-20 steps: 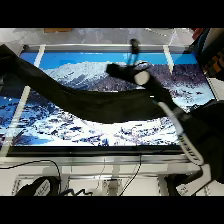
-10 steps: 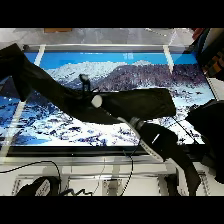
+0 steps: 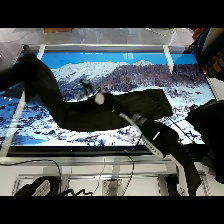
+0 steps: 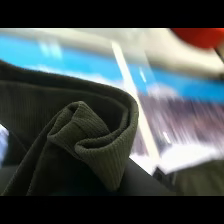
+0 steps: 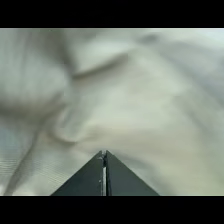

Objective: Fold the clothes and pants, and hang the long-sleeved shirts on hangers.

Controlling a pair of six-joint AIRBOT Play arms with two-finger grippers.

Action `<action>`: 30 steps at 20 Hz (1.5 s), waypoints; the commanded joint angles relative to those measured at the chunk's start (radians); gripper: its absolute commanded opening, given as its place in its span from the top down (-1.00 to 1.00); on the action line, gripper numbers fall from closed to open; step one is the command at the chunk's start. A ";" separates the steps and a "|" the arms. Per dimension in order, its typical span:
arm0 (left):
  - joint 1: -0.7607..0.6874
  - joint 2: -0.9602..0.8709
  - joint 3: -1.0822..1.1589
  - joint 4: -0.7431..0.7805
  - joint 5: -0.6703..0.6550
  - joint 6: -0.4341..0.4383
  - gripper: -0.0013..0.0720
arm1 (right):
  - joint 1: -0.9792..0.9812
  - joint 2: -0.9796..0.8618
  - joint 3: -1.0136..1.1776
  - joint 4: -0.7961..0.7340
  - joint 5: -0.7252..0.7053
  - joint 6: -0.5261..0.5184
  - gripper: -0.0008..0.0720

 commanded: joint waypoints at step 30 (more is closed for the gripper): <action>0.185 -0.339 -0.137 0.315 -0.315 -0.025 -0.80 | -0.493 0.320 0.002 -0.143 0.262 -0.077 0.90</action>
